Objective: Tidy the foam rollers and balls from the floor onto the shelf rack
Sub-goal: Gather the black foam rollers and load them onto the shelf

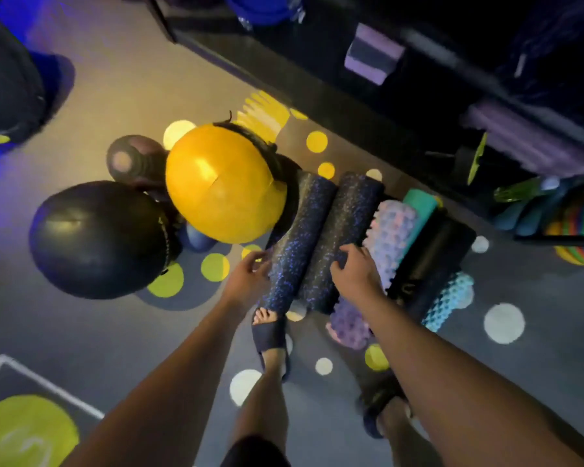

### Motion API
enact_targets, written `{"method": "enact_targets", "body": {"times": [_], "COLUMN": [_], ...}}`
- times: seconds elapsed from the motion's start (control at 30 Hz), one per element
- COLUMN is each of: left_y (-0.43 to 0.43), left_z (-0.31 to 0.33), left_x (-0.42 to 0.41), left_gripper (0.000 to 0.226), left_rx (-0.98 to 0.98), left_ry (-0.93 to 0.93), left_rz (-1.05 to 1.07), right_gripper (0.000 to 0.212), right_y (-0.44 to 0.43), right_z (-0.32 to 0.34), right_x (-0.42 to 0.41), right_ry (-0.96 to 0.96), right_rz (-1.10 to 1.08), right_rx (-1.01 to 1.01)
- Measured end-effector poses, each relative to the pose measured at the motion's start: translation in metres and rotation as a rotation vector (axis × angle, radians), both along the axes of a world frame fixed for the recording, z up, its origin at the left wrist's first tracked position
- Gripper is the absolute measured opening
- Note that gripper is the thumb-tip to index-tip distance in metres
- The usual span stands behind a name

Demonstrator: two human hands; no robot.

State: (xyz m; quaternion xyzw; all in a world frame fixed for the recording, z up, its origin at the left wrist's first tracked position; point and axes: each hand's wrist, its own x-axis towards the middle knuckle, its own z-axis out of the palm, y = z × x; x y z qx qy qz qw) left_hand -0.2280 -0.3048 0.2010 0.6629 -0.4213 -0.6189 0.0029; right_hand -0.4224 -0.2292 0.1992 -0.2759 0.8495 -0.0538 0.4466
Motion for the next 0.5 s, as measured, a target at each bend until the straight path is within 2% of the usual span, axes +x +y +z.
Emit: {"method": "enact_targets", "body": {"times": [0.07, 0.17, 0.2, 0.3, 0.37, 0.43, 0.5], "left_y": [-0.001, 0.003, 0.006, 0.013, 0.015, 0.017, 0.021], "left_z": [-0.014, -0.043, -0.057, -0.109, -0.158, -0.216, -0.262], "left_x": [0.019, 0.029, 0.030, 0.026, 0.024, 0.026, 0.029], "left_gripper": [0.011, 0.002, 0.005, 0.033, 0.039, 0.050, 0.062], "left_rx": [0.029, 0.060, 0.058, 0.046, 0.009, -0.012, -0.005], "left_ry": [-0.056, -0.097, -0.115, -0.136, -0.209, -0.301, -0.312], "left_rz": [-0.071, -0.076, -0.101, -0.199, -0.297, -0.352, -0.313], "right_gripper": [0.047, 0.051, 0.050, 0.053, 0.058, 0.078, 0.101], "right_y": [0.002, 0.010, 0.016, 0.028, 0.026, 0.026, 0.029], "right_z": [-0.016, -0.039, -0.051, -0.098, -0.144, -0.205, -0.255], "right_x": [0.022, 0.039, 0.042, 0.053, 0.064, 0.080, 0.095], "right_ry": [-0.072, -0.120, -0.128, -0.232, -0.322, -0.375, -0.414], "right_rz": [-0.122, -0.176, -0.183, -0.247, -0.296, -0.349, -0.458], "right_rx": [0.104, 0.193, 0.216, 0.246, 0.237, 0.195, 0.147]}}
